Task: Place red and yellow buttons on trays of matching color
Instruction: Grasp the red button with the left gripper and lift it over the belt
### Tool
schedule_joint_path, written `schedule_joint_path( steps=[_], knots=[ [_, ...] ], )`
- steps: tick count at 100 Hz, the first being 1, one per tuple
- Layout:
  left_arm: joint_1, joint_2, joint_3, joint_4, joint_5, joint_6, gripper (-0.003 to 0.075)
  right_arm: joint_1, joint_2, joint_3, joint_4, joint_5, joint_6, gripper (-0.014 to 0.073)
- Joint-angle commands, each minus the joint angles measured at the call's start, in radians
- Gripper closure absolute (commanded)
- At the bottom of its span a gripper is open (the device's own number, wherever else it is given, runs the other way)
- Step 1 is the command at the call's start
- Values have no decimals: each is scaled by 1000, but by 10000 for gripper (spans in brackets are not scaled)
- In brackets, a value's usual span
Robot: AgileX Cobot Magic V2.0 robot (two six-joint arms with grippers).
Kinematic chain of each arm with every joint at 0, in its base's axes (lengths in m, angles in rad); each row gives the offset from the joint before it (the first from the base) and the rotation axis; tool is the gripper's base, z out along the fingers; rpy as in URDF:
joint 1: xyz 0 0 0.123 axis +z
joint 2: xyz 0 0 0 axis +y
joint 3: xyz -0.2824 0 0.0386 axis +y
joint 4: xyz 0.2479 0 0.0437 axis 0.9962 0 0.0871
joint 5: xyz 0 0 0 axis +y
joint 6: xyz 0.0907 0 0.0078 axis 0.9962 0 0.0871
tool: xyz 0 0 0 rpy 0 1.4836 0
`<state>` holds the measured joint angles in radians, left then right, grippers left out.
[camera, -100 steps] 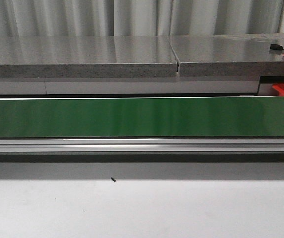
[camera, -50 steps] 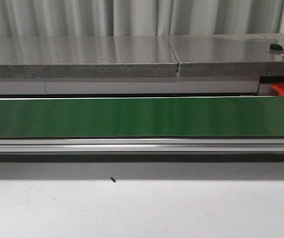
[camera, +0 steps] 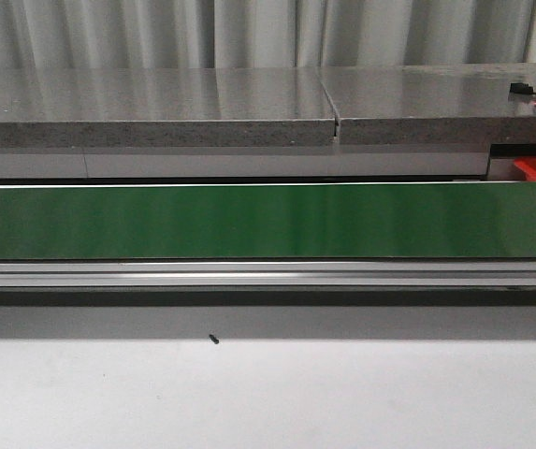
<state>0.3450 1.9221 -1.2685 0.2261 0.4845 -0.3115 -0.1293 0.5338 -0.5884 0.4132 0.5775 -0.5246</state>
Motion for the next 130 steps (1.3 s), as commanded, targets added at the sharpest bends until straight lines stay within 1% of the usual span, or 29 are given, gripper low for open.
schedule_joint_path(
  steps=[1,18,25,35,42,54,61,68,75,98,116,130],
  knots=[
    [3,-49,-29,0,-48,0,102,2,1,-24,13,-61,1,662],
    [3,-49,-29,0,-48,0,105,2,1,-24,13,-61,1,662],
    [3,-49,-29,0,-48,0,143,2,1,-24,13,-61,1,662],
    [3,-49,-29,0,-46,0,257,2,1,-24,13,-61,1,662],
    [3,-49,-29,0,-46,0,372,2,1,-24,13,-61,1,662],
    [3,-49,-29,0,-44,0,542,2,1,-24,13,-61,1,662],
    [3,-49,-29,2,-40,0,622,2,1,-24,13,-61,1,662],
    [3,-52,-29,4,-28,0,675,2,1,-24,13,-61,1,662],
    [3,-65,-29,6,-7,0,698,2,1,-24,13,-61,1,662],
    [-1,-201,-29,-2,45,0,700,2,1,-24,13,-61,1,662],
    [-38,-334,-29,-7,104,0,700,2,1,-24,13,-61,1,662],
    [-80,-385,-29,-28,138,5,700,2,1,-24,13,-61,1,662]
  ],
)
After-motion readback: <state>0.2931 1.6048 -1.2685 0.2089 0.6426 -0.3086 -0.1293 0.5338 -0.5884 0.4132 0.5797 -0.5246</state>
